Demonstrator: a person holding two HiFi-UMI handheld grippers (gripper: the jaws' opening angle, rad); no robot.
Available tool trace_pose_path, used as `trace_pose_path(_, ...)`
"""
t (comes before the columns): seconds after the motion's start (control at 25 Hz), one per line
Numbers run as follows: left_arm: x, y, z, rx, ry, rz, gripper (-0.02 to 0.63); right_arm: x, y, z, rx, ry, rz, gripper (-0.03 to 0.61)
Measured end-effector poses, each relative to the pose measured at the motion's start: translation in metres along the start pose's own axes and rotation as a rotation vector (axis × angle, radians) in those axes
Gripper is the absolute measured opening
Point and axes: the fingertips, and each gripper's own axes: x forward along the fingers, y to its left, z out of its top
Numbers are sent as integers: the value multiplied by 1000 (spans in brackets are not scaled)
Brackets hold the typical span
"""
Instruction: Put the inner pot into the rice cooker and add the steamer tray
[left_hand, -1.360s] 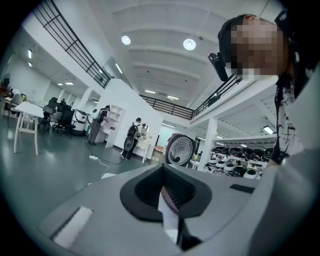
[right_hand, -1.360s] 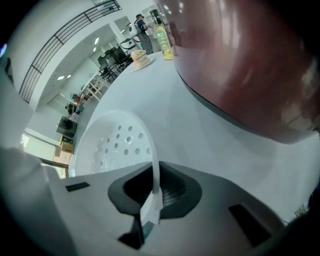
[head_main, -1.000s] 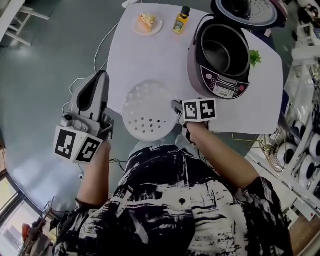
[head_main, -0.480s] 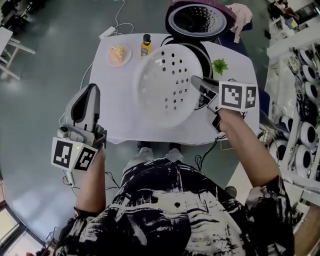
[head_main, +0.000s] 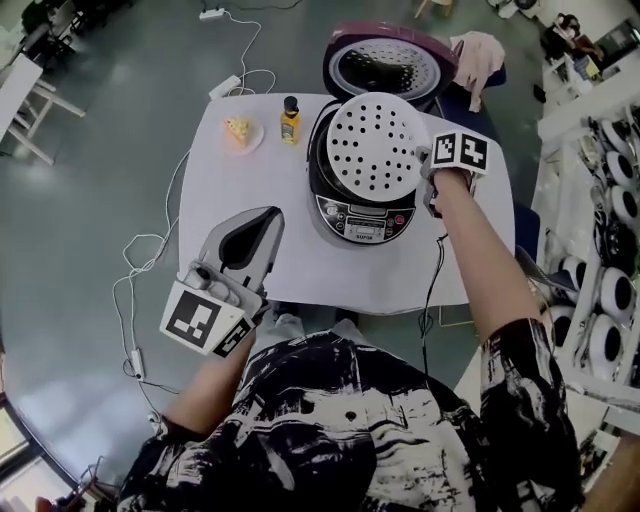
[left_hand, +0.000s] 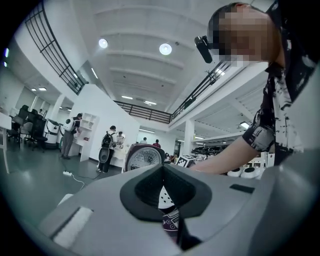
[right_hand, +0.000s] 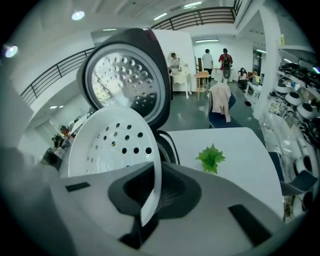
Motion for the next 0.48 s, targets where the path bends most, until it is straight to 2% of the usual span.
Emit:
trace_pose_path(0.2, 14, -13, -7, 9, 7, -14, 5, 33, -15, -19, 17, 68, -90, 6)
trace_pose_path(0.48, 22, -11, -17, -4, 14, -8, 5, 58, -11, -34, -15, 128, -136, 8)
